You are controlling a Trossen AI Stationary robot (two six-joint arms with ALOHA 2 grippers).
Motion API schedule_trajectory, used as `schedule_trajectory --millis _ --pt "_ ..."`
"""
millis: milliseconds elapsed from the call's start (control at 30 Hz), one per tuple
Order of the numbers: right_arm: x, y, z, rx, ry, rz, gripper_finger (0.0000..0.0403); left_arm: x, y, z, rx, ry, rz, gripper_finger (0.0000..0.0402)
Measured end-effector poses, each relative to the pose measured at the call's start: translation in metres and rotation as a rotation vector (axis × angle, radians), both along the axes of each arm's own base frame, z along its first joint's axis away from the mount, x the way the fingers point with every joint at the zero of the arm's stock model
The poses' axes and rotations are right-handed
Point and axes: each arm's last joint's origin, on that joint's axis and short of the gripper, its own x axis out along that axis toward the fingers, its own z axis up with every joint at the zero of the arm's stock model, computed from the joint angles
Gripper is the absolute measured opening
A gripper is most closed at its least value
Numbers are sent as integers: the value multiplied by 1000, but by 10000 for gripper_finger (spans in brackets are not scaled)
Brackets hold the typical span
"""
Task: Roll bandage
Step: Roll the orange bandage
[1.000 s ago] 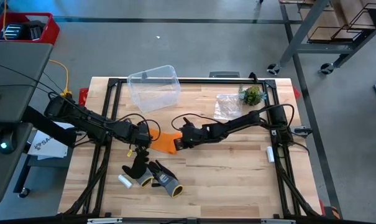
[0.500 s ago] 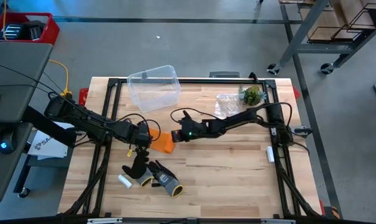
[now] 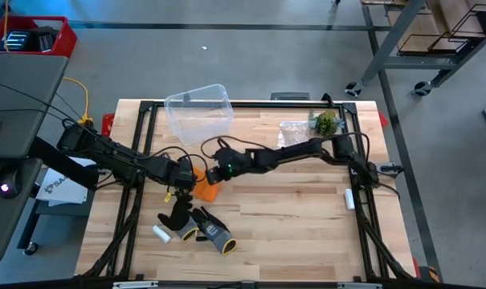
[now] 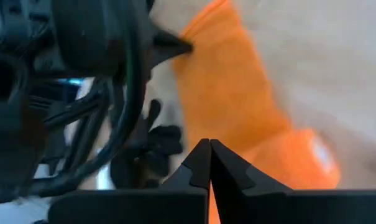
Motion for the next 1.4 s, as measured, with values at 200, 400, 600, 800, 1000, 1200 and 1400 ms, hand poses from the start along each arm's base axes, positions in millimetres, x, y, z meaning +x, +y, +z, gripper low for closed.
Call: schedule_trajectory --millis 200,400,600,800,1000,1200,1400 --pt "4 -9 15 -34 18 52 0 -2 -1 0 -47 33 3 1" --pt "1 -4 13 -31 56 94 0 -5 -1 6 -52 97 -25 10" --pt "0 -3 13 -43 61 121 0 -1 -1 18 -24 64 -56 34" --pt "2 6 5 1 74 146 0 -2 4 37 -22 51 -56 62" --pt "10 15 -6 66 25 117 0 -8 7 68 -40 -95 -23 85" --pt "11 16 -1 52 53 100 0 -24 9 94 -51 -295 12 99" --pt "10 15 -4 62 89 63 0 -38 12 109 -66 -438 38 99"
